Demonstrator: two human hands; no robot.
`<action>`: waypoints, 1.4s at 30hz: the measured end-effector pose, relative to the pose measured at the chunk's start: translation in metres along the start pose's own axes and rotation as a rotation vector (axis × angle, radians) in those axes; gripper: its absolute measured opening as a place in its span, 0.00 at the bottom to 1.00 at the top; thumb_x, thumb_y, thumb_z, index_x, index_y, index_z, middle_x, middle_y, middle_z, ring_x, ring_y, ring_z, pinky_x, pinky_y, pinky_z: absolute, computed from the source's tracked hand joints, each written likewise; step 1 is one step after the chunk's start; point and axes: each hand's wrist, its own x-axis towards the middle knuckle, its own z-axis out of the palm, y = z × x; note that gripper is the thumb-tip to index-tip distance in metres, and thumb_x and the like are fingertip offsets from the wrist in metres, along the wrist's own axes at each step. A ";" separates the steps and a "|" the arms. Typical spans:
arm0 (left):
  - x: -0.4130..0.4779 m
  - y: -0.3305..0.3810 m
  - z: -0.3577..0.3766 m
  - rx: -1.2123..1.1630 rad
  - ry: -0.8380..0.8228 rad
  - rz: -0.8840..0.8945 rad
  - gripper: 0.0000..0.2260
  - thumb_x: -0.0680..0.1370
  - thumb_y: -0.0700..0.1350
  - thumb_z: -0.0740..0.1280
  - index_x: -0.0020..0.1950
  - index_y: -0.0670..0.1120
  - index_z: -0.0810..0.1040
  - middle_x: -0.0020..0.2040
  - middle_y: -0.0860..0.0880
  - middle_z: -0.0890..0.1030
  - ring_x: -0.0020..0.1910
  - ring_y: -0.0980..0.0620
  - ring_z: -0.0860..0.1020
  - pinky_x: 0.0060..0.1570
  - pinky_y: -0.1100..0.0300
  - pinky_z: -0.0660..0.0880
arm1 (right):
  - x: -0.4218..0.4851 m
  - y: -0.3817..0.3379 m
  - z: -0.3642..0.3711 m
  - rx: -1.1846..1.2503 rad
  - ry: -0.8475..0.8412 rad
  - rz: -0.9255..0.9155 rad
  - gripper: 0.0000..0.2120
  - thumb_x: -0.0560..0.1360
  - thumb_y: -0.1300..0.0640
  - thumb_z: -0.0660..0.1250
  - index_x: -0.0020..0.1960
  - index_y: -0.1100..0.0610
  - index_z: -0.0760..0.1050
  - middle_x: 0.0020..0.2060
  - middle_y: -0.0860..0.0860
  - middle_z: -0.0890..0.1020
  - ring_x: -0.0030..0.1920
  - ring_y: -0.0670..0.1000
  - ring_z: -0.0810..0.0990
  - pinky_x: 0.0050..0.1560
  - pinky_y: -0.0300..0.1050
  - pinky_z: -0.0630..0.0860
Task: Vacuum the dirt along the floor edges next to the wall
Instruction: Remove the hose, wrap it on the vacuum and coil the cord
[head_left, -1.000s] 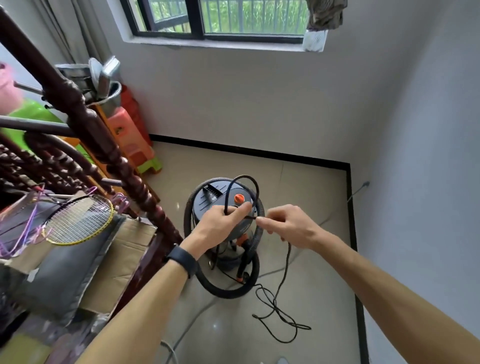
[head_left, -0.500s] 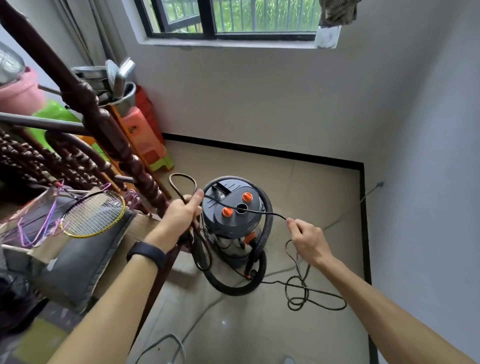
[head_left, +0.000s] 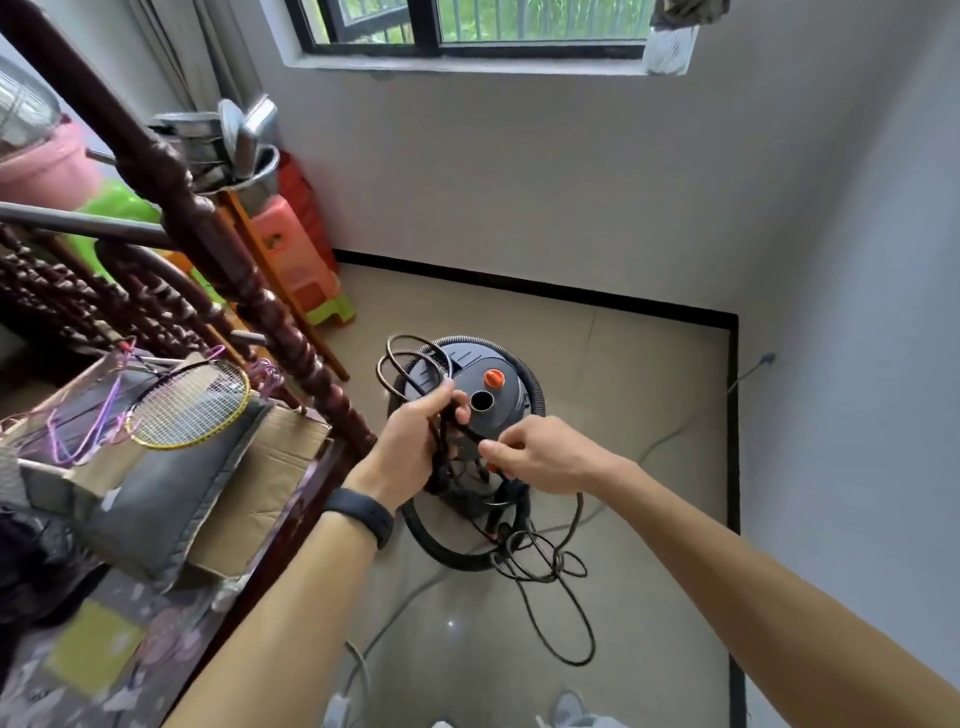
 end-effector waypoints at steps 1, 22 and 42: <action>0.000 0.005 0.005 0.111 0.053 0.065 0.14 0.83 0.53 0.60 0.42 0.48 0.76 0.31 0.54 0.73 0.32 0.54 0.68 0.33 0.61 0.64 | -0.003 0.004 0.004 0.030 -0.014 -0.002 0.24 0.82 0.39 0.62 0.35 0.53 0.78 0.31 0.49 0.80 0.32 0.48 0.75 0.37 0.44 0.71; -0.004 0.008 0.009 0.782 0.307 0.106 0.19 0.79 0.61 0.65 0.42 0.46 0.78 0.39 0.47 0.83 0.27 0.51 0.73 0.32 0.59 0.73 | -0.011 0.080 -0.020 0.203 0.441 0.273 0.31 0.86 0.38 0.49 0.31 0.54 0.68 0.37 0.56 0.80 0.42 0.60 0.78 0.44 0.52 0.69; 0.018 -0.034 0.092 0.982 -0.128 0.119 0.15 0.71 0.63 0.74 0.46 0.52 0.84 0.39 0.56 0.83 0.38 0.58 0.79 0.38 0.67 0.72 | 0.030 0.052 -0.073 1.979 0.349 0.280 0.23 0.88 0.48 0.53 0.35 0.53 0.65 0.25 0.47 0.68 0.21 0.46 0.66 0.56 0.45 0.75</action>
